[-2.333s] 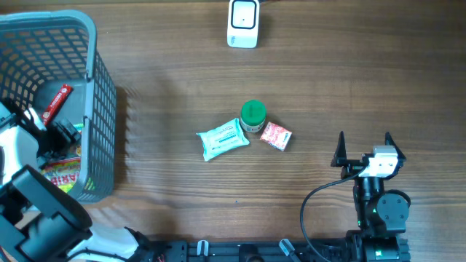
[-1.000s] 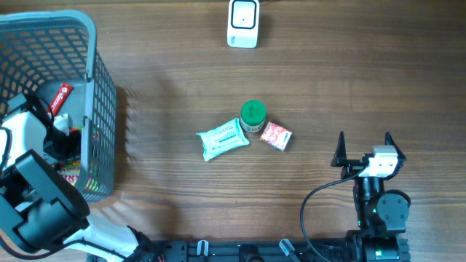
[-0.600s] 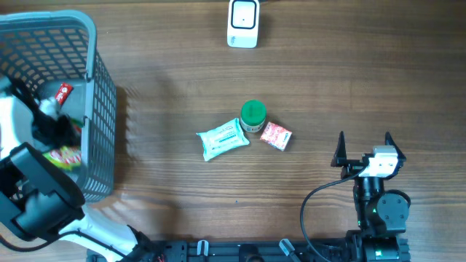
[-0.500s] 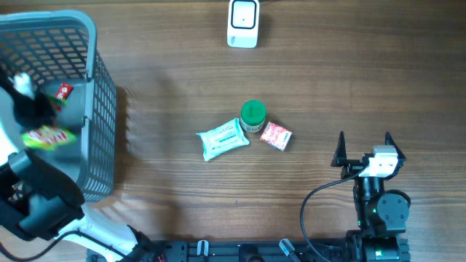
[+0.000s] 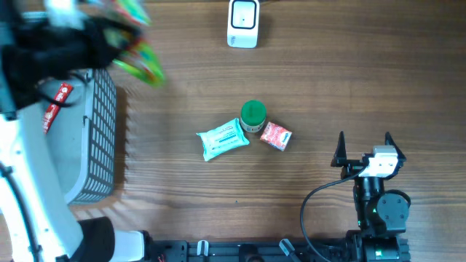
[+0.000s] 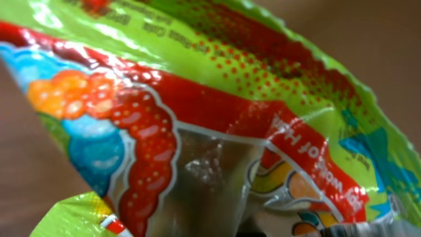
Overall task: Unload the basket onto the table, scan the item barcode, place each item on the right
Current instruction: 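Place the Haribo bag on the table left of the wipes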
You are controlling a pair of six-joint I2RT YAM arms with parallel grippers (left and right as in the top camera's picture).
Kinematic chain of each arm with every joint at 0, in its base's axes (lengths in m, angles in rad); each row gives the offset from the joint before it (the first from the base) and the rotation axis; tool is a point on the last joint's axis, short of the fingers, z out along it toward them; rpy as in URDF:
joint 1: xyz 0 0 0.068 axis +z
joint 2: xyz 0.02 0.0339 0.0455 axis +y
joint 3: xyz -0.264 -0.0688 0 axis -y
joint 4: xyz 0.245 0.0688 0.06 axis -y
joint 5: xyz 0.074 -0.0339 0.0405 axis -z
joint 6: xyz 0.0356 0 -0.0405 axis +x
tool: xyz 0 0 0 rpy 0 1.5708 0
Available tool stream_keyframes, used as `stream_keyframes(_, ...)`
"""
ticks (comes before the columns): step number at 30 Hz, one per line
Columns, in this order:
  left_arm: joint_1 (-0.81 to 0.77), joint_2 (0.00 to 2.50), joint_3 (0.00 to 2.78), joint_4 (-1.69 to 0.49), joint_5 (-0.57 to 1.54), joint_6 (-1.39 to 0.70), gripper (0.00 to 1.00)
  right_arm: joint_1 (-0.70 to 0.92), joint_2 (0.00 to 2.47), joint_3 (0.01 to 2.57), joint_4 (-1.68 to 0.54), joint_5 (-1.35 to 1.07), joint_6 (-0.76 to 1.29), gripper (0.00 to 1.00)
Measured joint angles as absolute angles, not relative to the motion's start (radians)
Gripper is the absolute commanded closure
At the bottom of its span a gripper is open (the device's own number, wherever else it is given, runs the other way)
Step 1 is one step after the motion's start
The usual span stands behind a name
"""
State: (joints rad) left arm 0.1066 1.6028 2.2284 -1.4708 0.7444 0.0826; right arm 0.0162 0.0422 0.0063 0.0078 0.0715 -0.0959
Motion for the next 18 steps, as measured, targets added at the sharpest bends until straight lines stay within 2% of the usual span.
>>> stream_keyframes(4, -0.191, 1.643, 2.163, -1.607, 0.546, 0.195, 0.96, 0.016, 0.042, 0.006, 0.008, 0.072, -0.096, 0.0)
stream_keyframes(7, -0.313, 1.687, 2.019, -1.572, 0.247, -0.002, 0.96, 0.016, 0.042, 0.006, 0.007, 0.072, -0.096, 0.0)
stream_keyframes(10, -0.353, 1.717, 1.814, -1.503, -0.014, -0.363, 0.96, 0.016, 0.042, 0.006, 0.009, 0.072, -0.096, 0.0)
stream_keyframes(12, -0.361, 1.716, 1.621, -1.289, -0.111, -0.584, 0.96, 0.016, 0.043, 0.006, 0.01, 0.072, -0.096, 0.0)
stream_keyframes(15, -0.37, 1.715, 1.362, -0.974, -0.141, -0.776, 0.96, 0.016, 0.042, 0.006, 0.008, 0.072, -0.096, 0.0)
stream_keyframes(18, -0.374, 1.721, 1.142, -0.791, -0.126, -0.892, 0.96, 0.016, 0.042, 0.006, 0.007, 0.072, -0.096, 0.0)
